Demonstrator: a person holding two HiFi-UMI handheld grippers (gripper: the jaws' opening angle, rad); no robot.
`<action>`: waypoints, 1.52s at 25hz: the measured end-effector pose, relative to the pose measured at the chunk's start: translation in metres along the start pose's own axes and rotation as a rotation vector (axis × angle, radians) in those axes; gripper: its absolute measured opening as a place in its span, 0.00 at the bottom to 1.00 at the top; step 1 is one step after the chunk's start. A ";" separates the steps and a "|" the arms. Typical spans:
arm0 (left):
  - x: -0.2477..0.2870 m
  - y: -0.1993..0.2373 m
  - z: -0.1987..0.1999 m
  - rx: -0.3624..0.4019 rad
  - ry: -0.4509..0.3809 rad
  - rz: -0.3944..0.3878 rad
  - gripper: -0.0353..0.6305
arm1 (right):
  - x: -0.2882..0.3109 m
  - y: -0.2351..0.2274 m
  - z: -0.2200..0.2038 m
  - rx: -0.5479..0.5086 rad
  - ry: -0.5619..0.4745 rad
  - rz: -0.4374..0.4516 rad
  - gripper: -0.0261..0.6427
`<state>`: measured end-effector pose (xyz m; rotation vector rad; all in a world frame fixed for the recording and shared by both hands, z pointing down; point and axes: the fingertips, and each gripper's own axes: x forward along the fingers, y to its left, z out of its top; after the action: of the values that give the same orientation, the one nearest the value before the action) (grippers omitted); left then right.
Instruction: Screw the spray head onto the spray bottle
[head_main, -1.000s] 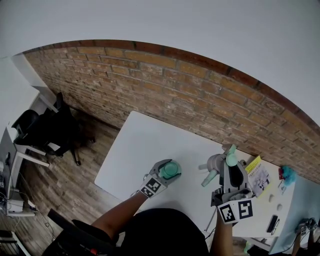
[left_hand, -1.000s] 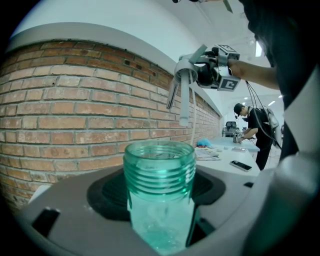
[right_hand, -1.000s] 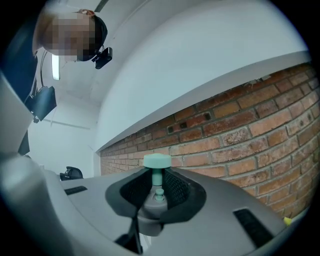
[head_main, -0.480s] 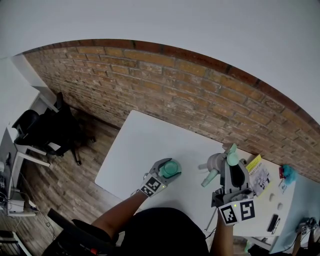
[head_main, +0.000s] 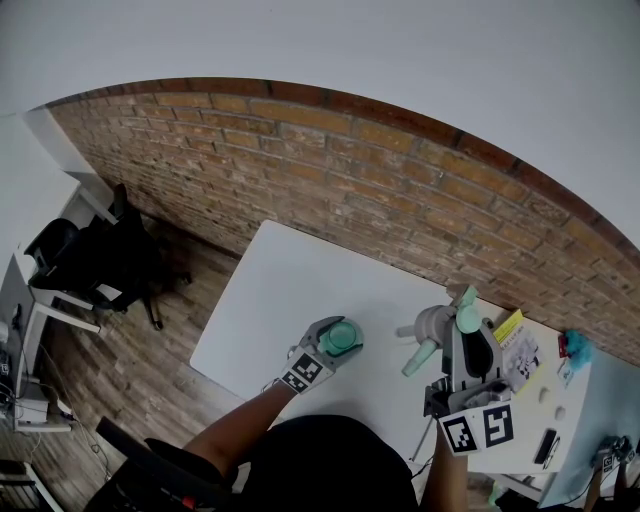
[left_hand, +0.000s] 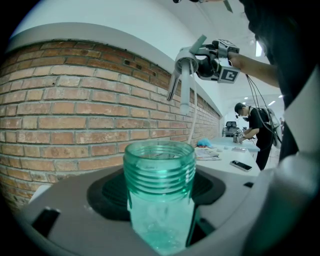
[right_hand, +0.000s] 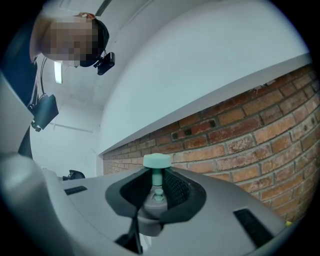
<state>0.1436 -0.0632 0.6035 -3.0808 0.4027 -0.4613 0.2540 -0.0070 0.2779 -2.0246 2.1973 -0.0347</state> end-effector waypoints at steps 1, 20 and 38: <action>0.000 0.000 0.000 -0.001 0.000 0.000 0.54 | 0.000 0.001 0.001 -0.003 0.000 0.001 0.14; -0.001 0.001 -0.001 0.001 0.005 -0.006 0.54 | -0.004 0.000 0.013 0.070 -0.032 -0.007 0.14; -0.001 0.001 -0.001 0.003 0.007 -0.004 0.54 | -0.005 -0.002 0.026 0.116 -0.074 0.003 0.14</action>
<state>0.1421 -0.0642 0.6040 -3.0788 0.3965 -0.4724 0.2595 0.0005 0.2534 -1.9292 2.1023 -0.0834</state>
